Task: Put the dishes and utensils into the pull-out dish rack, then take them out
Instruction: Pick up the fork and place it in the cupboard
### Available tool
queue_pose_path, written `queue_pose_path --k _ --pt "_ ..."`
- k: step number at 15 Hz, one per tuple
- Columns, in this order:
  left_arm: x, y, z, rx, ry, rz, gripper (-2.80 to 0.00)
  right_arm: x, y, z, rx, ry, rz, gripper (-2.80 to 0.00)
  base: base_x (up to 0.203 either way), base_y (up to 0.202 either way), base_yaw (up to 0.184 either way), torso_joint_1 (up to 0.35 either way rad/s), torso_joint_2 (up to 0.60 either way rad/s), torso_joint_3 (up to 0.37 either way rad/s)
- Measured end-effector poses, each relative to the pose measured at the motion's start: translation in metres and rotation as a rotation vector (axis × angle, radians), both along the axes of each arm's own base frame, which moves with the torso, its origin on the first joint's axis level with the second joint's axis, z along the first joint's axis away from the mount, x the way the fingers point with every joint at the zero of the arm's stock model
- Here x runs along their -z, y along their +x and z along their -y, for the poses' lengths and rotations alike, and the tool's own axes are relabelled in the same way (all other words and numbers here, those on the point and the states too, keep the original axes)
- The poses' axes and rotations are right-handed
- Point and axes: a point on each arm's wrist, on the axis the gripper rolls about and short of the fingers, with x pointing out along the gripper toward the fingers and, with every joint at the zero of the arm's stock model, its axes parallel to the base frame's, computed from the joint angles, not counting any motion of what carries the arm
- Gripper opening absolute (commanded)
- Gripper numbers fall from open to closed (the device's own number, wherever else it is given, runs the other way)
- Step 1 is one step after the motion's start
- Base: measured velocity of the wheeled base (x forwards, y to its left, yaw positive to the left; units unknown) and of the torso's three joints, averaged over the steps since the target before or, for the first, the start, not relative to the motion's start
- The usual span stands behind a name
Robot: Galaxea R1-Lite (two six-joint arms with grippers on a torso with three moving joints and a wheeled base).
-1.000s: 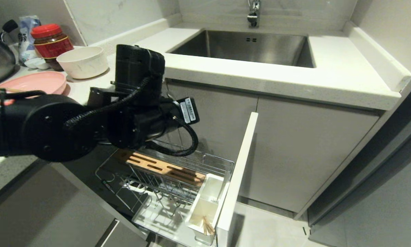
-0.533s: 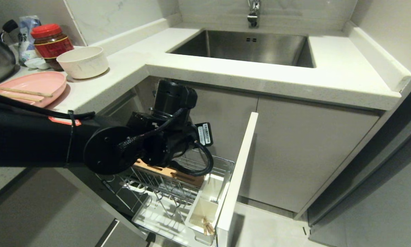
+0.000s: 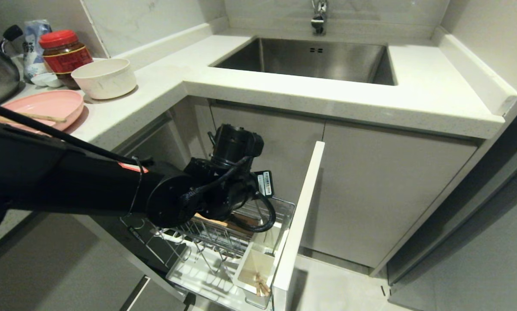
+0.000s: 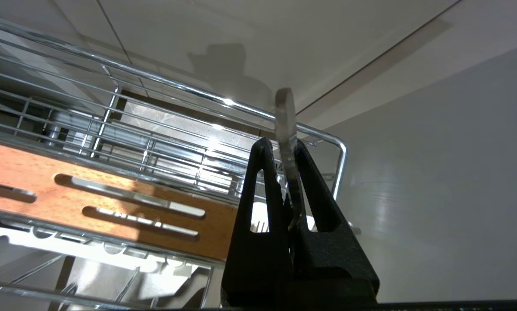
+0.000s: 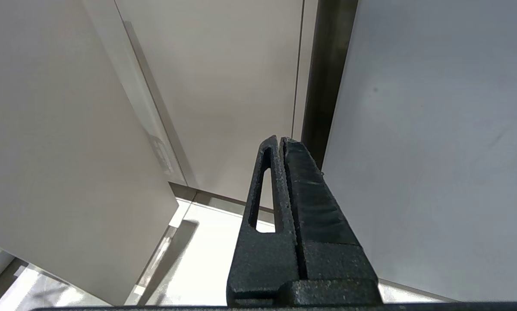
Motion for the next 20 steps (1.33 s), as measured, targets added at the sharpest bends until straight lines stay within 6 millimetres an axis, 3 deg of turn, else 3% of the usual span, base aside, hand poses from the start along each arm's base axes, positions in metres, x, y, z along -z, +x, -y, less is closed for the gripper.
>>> queue_pose_path --k 12,20 --pt "0.047 0.019 0.012 -0.008 0.052 -0.061 -2.80 0.000 0.000 0.000 0.000 0.000 0.000 -2.80 0.000 0.000 0.000 0.000 0.00 0.000" --pt "0.060 0.023 0.016 -0.008 0.066 -0.077 -2.80 0.000 0.000 0.000 0.000 0.000 0.000 -2.80 0.000 0.000 0.000 0.000 0.00 0.000"
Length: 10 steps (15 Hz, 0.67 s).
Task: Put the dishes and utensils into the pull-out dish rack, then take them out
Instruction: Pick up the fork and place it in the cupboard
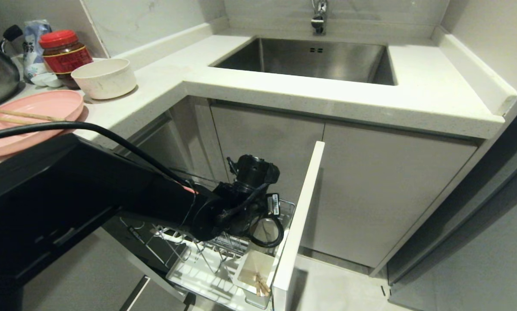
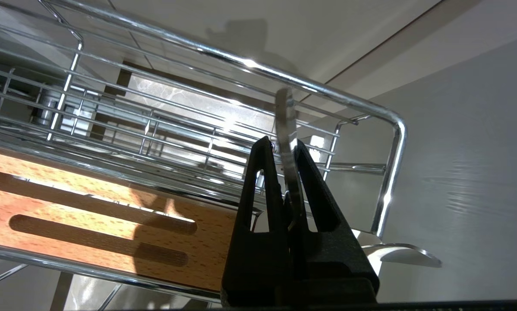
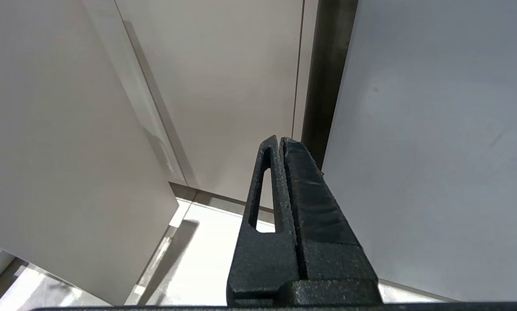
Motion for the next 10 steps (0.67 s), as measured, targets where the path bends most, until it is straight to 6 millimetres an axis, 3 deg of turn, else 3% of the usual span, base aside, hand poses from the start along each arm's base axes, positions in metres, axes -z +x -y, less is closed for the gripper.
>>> queue_pose_path --k 10 --pt "0.014 0.001 0.004 0.007 0.023 -0.027 -2.80 0.000 0.000 0.000 0.000 0.000 0.000 -2.80 0.000 0.000 0.000 0.000 0.00 0.000"
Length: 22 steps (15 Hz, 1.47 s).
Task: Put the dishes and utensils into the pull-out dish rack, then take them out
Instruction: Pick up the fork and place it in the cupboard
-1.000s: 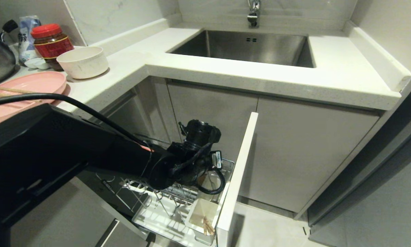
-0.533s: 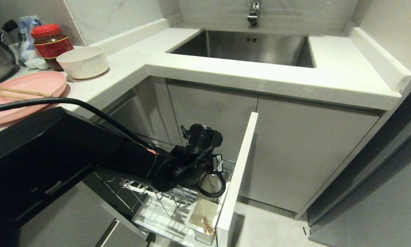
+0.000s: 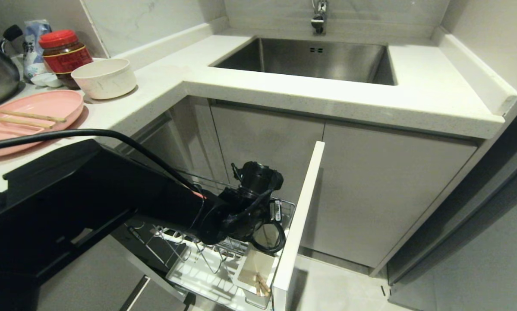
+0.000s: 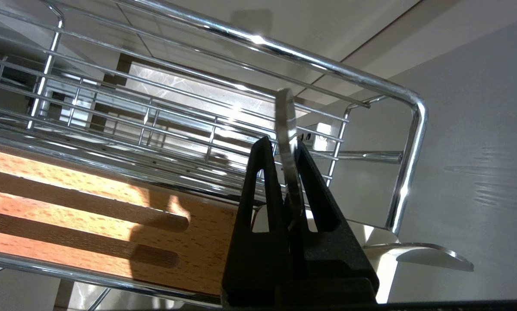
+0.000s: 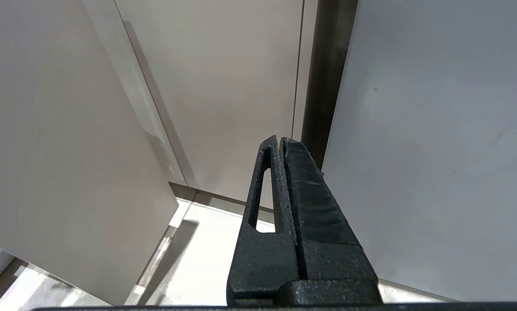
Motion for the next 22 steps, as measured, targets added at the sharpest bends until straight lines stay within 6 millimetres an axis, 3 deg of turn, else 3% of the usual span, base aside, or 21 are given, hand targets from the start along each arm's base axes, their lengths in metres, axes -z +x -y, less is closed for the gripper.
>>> queue_pose_path --k 11,12,19,22 --pt "-0.001 0.000 0.001 0.001 -0.005 0.005 -2.80 0.000 0.000 0.000 0.000 0.000 0.000 -2.80 0.000 0.000 0.000 0.000 0.00 0.000" --pt "-0.002 0.000 0.001 0.001 -0.006 0.005 0.00 0.000 0.000 0.000 0.000 0.000 0.000 -2.80 0.000 0.000 0.000 0.000 0.00 0.000" --pt "-0.002 -0.002 0.001 0.004 -0.005 0.007 0.00 0.000 0.000 0.000 0.000 0.000 0.000 -2.80 0.000 0.000 0.000 0.000 0.00 0.000" --pt "-0.013 -0.004 0.000 0.003 -0.022 0.027 0.00 0.000 0.000 0.000 0.000 0.000 0.000 -2.80 0.000 0.000 0.000 0.000 0.00 0.000"
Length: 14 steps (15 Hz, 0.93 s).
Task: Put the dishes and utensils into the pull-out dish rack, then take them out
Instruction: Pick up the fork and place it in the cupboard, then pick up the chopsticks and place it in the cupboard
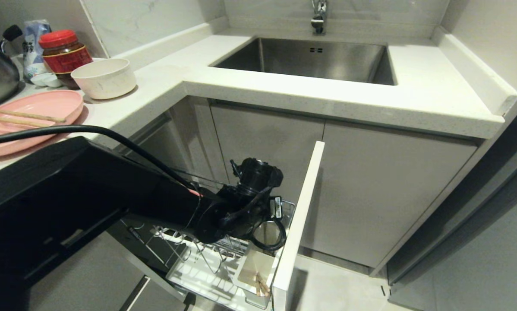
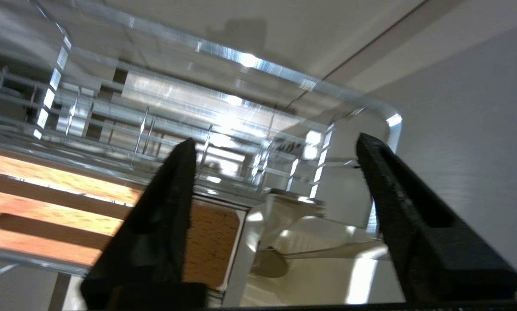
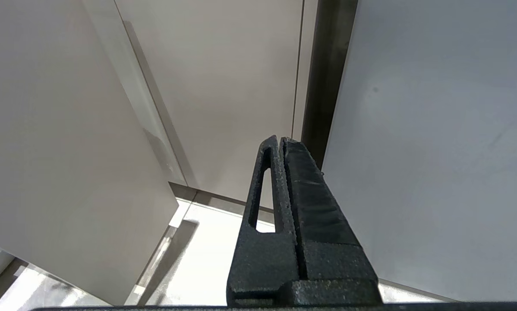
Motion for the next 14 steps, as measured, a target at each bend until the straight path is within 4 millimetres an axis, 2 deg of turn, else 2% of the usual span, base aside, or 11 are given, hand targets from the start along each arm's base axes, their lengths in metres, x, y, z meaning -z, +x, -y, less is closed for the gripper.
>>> queue_pose_path --k 4,5,11,14 --pt "-0.044 -0.013 -0.010 -0.006 -0.071 0.086 0.00 0.000 0.000 0.000 0.000 0.000 0.000 -2.80 0.000 0.000 0.000 0.000 0.00 0.000" --pt "-0.060 -0.018 -0.014 -0.021 -0.099 0.120 -2.80 0.000 0.000 0.000 0.000 0.000 0.000 -2.80 0.000 0.000 0.000 0.000 0.00 0.000" --pt "-0.147 -0.053 -0.050 -0.083 -0.254 0.315 -2.80 0.000 0.000 0.000 0.000 0.000 0.000 -2.80 0.000 0.000 0.000 0.000 0.00 0.000" --pt "-0.192 -0.069 -0.079 -0.133 -0.331 0.418 -2.80 0.000 0.000 0.000 0.000 0.000 0.000 -2.80 0.000 0.000 0.000 0.000 0.00 0.000"
